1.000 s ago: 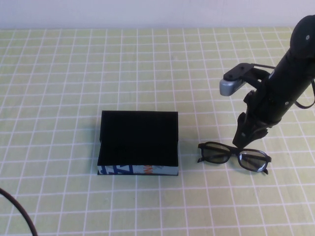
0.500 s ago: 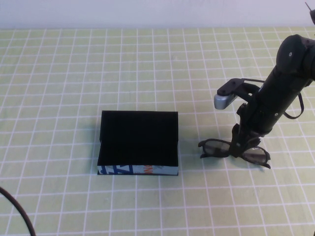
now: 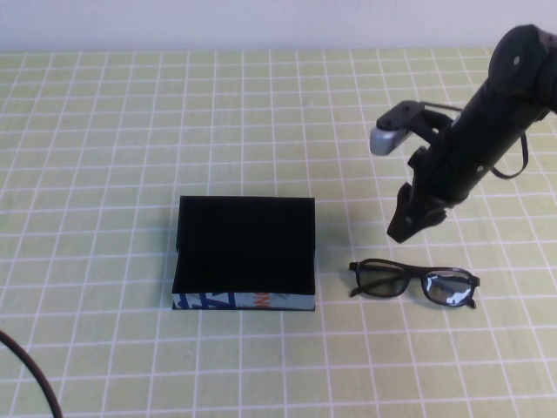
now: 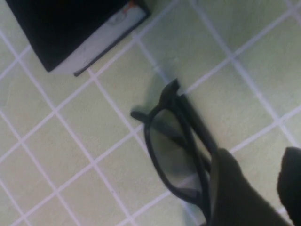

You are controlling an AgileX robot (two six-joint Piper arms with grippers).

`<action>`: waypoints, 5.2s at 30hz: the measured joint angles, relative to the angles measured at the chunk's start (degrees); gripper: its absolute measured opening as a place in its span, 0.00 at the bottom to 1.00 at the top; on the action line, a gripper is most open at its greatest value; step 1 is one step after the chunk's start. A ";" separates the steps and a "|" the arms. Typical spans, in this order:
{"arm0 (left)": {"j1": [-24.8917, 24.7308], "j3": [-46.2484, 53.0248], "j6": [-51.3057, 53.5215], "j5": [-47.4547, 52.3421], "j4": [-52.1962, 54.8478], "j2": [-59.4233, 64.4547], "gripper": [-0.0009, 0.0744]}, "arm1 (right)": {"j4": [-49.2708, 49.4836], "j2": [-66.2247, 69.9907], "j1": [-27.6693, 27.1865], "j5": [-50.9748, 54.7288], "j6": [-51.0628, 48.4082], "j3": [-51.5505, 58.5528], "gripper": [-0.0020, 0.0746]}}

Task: Return glasses to glasses case
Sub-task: Pick up the glasses from the table, then place the glasses in the glasses case

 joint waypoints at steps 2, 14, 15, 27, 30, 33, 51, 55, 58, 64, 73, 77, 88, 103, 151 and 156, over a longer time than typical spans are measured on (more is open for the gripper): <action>0.00 0.00 0.00 0.00 0.01 0.00 0.01 | -0.10 0.00 0.00 0.18 0.00 -1.53 0.31; 0.00 0.00 0.00 1.42 0.01 0.00 0.01 | -2.60 0.10 0.00 0.44 0.00 -0.80 0.38; 0.00 0.00 0.00 1.69 0.01 0.00 0.01 | -2.60 0.10 0.00 0.44 0.00 -0.16 0.40; 0.00 0.00 0.00 2.70 0.01 0.00 0.01 | -0.27 0.10 0.00 0.44 -1.26 5.05 0.43; 0.00 0.00 0.00 2.70 0.01 0.00 0.01 | 0.67 0.10 0.00 0.44 -1.15 5.23 0.39; 0.00 0.00 0.00 2.70 0.01 0.00 0.01 | 1.61 0.10 0.00 0.44 0.23 5.67 0.35; 0.00 0.00 0.00 3.03 0.01 0.00 0.01 | 2.34 0.21 0.00 0.44 1.52 7.17 0.28; 0.00 0.00 0.00 3.15 0.01 0.00 0.01 | 2.10 0.21 0.00 0.44 1.52 7.17 0.28; 0.00 0.00 0.13 3.15 0.01 0.00 0.01 | 1.87 0.21 0.00 0.44 1.52 7.17 0.29; 0.00 0.00 0.58 3.15 0.20 0.00 0.01 | 1.75 1.14 0.00 0.44 1.52 7.17 0.29; 0.00 0.00 1.11 3.15 0.24 0.00 0.01 | 1.98 2.47 0.00 0.24 1.52 7.17 0.13; 0.00 0.00 1.11 3.15 0.33 0.00 0.01 | 2.59 2.47 0.00 0.71 1.52 6.71 0.05; 0.00 0.00 1.11 3.15 0.46 0.00 0.01 | 2.78 -0.35 0.00 0.49 0.84 -4.06 0.03; 0.00 0.00 1.11 3.15 -0.11 0.00 0.01 | 9.06 -1.34 16.04 1.57 -3.88 -21.67 0.03; 0.00 0.00 5.27 6.42 -2.77 0.00 0.01 | -1.65 10.91 23.11 -0.03 -4.54 -25.80 0.11; 0.00 0.00 13.21 6.42 -6.23 1.24 0.01 | 0.05 7.62 20.22 0.21 0.74 -28.77 0.02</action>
